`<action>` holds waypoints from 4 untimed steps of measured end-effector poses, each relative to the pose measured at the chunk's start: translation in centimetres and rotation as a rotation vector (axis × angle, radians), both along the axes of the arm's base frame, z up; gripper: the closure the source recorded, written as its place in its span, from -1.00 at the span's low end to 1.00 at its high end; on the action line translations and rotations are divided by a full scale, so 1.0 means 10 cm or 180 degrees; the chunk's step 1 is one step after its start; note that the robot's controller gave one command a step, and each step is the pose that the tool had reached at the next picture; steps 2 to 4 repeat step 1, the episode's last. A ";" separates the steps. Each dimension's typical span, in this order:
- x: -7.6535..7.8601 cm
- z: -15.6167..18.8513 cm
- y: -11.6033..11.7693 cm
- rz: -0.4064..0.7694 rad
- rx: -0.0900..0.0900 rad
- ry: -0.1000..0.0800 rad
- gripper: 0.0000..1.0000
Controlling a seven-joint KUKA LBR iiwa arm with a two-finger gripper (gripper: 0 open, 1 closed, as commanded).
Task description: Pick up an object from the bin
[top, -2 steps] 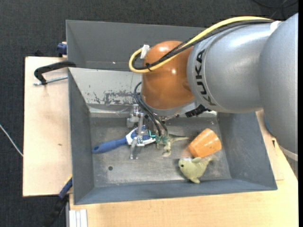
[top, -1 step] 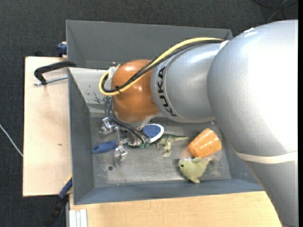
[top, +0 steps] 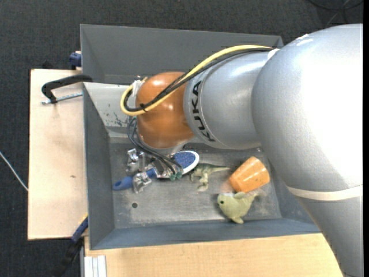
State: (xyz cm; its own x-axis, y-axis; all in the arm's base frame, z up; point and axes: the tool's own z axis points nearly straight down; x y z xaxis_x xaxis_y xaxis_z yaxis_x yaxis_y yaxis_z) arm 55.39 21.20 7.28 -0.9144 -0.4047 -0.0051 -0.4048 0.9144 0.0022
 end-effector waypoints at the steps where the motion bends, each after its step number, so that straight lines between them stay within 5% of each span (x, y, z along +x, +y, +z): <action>1: 0.44 1.44 -0.13 0.0137 0.0004 -0.0036 1.00; 4: 0.44 1.44 -0.13 0.0137 0.0004 -0.0036 1.00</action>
Offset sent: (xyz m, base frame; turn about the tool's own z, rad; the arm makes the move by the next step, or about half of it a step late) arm 0.0403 -0.0145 0.1377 -0.0453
